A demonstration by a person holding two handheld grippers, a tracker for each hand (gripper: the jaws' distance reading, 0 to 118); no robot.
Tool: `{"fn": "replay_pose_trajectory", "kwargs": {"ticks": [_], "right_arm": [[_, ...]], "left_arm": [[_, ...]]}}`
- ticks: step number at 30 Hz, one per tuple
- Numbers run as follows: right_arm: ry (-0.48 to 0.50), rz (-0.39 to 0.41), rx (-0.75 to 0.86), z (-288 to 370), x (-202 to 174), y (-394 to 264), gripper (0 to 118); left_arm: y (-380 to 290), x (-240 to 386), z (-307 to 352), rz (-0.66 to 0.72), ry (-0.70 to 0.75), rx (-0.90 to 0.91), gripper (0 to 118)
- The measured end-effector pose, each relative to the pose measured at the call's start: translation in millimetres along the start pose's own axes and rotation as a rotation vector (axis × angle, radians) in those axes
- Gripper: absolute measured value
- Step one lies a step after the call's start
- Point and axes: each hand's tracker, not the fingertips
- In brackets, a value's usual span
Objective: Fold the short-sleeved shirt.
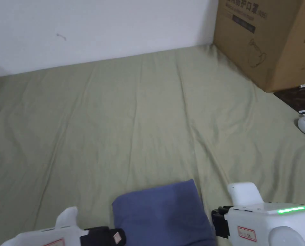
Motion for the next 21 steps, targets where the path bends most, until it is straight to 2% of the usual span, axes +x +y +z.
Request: {"fn": "replay_pose_trajectory", "kwargs": {"ticks": [2, 6, 9, 11, 14, 17, 21], "right_arm": [[0.032, 0.037, 0.012, -8, -16, 12, 0], [0.088, 0.060, -0.016, -43, -38, 27, 0], [0.047, 0.071, -0.131, -92, -45, 26, 0], [-0.015, 0.080, -0.209, -127, -44, 17, 0], [0.000, 0.028, -0.163, -120, -45, 19, 0], [0.029, 0.038, -0.169, -119, -36, 20, 0], [0.061, -0.042, -0.174, -119, -29, 20, 0]], "left_arm": [[-7, -18, 10, 0.054, 0.000, 0.022, 0], [-16, -37, 20, 0.102, -0.012, 0.045, 0], [-19, -43, 20, 0.117, -0.022, 0.047, 0], [-19, -45, 18, 0.118, -0.033, 0.051, 0], [-18, -47, 16, 0.110, -0.063, 0.049, 2], [-13, -50, 10, 0.121, -0.116, 0.043, 31], [-5, -48, 0, 0.136, -0.132, 0.034, 102]]}}
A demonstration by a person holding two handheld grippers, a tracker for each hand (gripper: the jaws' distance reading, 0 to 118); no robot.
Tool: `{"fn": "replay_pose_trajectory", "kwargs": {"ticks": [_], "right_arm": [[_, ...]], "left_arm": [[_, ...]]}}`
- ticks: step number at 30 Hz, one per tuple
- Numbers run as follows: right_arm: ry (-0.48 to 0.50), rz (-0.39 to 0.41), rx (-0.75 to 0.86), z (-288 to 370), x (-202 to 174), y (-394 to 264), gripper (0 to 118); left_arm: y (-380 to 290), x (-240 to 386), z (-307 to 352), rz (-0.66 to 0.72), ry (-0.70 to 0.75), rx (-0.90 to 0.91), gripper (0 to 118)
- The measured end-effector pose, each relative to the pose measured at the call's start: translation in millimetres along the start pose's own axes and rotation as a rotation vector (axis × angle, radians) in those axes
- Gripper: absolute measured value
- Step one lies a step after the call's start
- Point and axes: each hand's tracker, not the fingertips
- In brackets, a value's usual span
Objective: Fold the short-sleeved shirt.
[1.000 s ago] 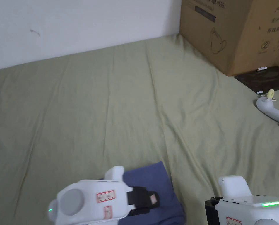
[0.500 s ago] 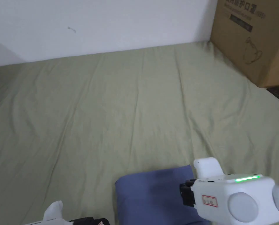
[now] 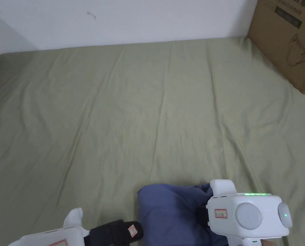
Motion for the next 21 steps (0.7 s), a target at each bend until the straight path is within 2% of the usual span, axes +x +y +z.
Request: {"fn": "replay_pose_trajectory", "kwargs": {"ticks": [1, 2, 6, 11, 12, 13, 14, 15, 16, 17, 21], "right_arm": [[0.002, -0.005, 0.002, 0, 1, -1, 0], [0.003, -0.008, 0.005, 0, 0, -1, 0], [-0.004, 0.005, 0.008, 1, -2, -2, 0], [-0.012, 0.010, 0.008, 2, -5, -2, 0], [-0.016, 0.011, 0.008, 3, -6, -3, 0], [-0.023, 0.016, 0.011, 3, -8, -4, 0], [-0.033, 0.021, 0.013, 3, -11, -4, 0], [-0.051, 0.031, 0.011, 3, -13, -4, 0], [-0.070, 0.045, 0.005, 2, -15, -4, 0], [-0.075, 0.048, 0.007, 2, -18, -3, 0], [-0.083, 0.050, 0.006, 6, -21, -3, 0]], "left_arm": [[2, 0, -5, -0.002, -0.011, 0.001, 111], [5, 2, -10, -0.007, -0.030, -0.004, 115], [21, -3, -35, 0.029, -0.115, -0.044, 115], [39, -14, -78, 0.077, -0.149, -0.069, 114], [42, -19, -89, 0.090, -0.181, -0.119, 110], [43, -26, -101, 0.110, -0.223, -0.133, 94], [44, -34, -114, 0.136, -0.243, -0.140, 56], [42, -40, -125, 0.205, -0.111, -0.149, 24], [39, -45, -131, 0.264, -0.101, -0.138, 24], [39, -46, -124, 0.255, -0.267, -0.124, 24], [39, -38, -112, 0.123, -0.167, -0.131, 24]]}}
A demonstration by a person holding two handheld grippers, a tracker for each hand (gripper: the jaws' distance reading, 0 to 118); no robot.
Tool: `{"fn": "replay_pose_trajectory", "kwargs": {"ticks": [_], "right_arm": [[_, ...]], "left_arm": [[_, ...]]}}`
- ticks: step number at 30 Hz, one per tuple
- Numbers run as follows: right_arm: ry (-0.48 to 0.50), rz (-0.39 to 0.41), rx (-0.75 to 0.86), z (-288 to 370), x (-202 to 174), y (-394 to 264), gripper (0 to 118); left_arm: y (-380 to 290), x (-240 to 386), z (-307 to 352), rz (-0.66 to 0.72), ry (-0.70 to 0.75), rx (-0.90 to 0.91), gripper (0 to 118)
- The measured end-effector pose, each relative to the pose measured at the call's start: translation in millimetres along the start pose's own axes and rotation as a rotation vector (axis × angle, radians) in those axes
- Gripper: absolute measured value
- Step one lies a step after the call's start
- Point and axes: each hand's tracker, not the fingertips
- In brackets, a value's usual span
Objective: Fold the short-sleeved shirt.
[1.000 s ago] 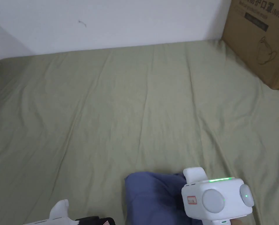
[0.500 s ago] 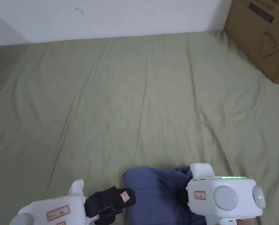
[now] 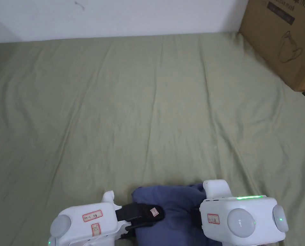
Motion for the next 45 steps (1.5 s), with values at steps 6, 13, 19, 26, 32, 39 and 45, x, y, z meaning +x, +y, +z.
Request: {"fn": "replay_pose_trajectory", "kwargs": {"ticks": [6, 13, 19, 26, 32, 39, 45], "right_arm": [[0.024, -0.039, 0.027, 20, -7, 1, 0], [0.031, -0.034, 0.080, 43, -22, 8, 0], [0.029, -0.021, 0.073, 36, -37, 9, 0], [0.018, -0.003, 0.034, 22, -48, 5, 0], [0.005, 0.002, 0.006, 10, -51, 5, 0], [0.001, 0.012, -0.007, 9, -51, 6, 0], [0.016, 0.004, 0.007, 18, -43, 2, 0]], "left_arm": [[2, 14, 18, -0.031, 0.021, -0.027, 24], [16, 17, 106, -0.144, 0.122, 0.034, 24], [52, 9, 234, -0.253, 0.439, 0.094, 24], [97, 0, 348, -0.272, 1.018, 0.147, 24], [115, -13, 373, -0.380, 1.428, 0.081, 42], [114, -8, 393, -0.255, 1.388, 0.279, 107], [83, 36, 399, -0.138, 1.060, 0.449, 52]]}}
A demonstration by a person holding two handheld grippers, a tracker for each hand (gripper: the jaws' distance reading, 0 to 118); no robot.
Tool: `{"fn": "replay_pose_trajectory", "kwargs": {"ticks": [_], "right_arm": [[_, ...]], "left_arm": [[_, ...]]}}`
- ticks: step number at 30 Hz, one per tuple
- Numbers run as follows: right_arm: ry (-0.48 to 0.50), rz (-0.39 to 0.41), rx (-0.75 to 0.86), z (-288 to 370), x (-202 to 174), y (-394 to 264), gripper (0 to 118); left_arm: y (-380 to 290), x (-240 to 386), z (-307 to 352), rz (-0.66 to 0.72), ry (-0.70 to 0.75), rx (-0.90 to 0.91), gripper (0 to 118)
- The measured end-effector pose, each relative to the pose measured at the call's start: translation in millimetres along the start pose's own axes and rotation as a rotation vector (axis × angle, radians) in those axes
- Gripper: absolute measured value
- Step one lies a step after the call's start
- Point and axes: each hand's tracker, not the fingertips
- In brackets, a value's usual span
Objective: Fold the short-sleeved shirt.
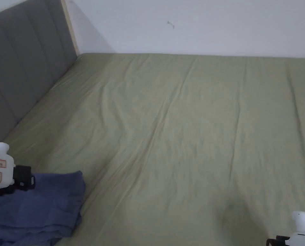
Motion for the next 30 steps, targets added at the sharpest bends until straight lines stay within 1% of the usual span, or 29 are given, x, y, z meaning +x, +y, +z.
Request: {"fn": "replay_pose_trajectory", "kwargs": {"ticks": [1, 2, 3, 5, 7, 8, 9, 10, 13, 14, 15, 18, 19, 21, 23, 24, 27, 30], "right_arm": [[0.004, -0.001, 0.003, 3, 2, -1, 0], [0.007, -0.006, 0.009, 6, 4, -3, 0], [0.012, -0.010, 0.015, 9, 6, -5, 0], [0.023, -0.021, 0.023, 15, 12, -8, 0], [0.025, -0.028, 0.035, 22, 17, -10, 0], [0.030, -0.032, 0.049, 27, 20, -12, 0], [0.039, -0.037, 0.058, 31, 23, -13, 0], [0.049, -0.042, 0.065, 37, 25, -13, 0], [0.049, -0.024, 0.106, 54, 27, -14, 0], [0.045, -0.016, 0.128, 61, 26, -14, 0], [0.043, -0.011, 0.145, 67, 26, -14, 0], [0.025, 0.021, 0.236, 91, 21, -13, 0], [0.019, 0.028, 0.268, 98, 20, -12, 0], [0.008, 0.032, 0.374, 120, 15, -13, 0], [0.000, 0.057, 0.459, 143, 6, -9, 0], [-0.016, 0.066, 0.502, 153, 0, -8, 0], [-0.059, 0.129, 0.626, 185, -18, -4, 0], [-0.082, 0.155, 0.746, 215, -34, -1, 0]], "left_arm": [[-9, 8, 12, 0.024, -0.054, 0.044, 19], [-23, 17, 28, 0.054, -0.127, 0.143, 0], [-34, 25, 40, 0.055, -0.184, 0.175, 0], [-57, 48, 61, 0.073, -0.328, 0.180, 0], [-77, 70, 75, 0.067, -0.377, 0.171, 0], [-88, 87, 82, 0.030, -0.393, 0.168, 0], [-97, 98, 88, -0.012, -0.362, 0.190, 0], [-111, 112, 94, -0.023, -0.318, 0.238, 0], [-137, 145, 109, -0.089, -0.112, 0.342, 0], [-146, 155, 116, -0.127, -0.067, 0.377, 0], [-153, 162, 122, -0.135, -0.059, 0.401, 0], [-166, 183, 145, -0.146, -0.185, 0.446, 0], [-169, 190, 155, -0.168, -0.194, 0.468, 0], [-174, 212, 177, -0.226, -0.160, 0.535, 0], [-179, 229, 196, -0.260, -0.123, 0.615, 0], [-181, 238, 204, -0.260, -0.138, 0.645, 0], [-192, 255, 222, -0.269, -0.190, 0.715, 0], [-204, 278, 236, -0.337, -0.159, 0.813, 0]]}}
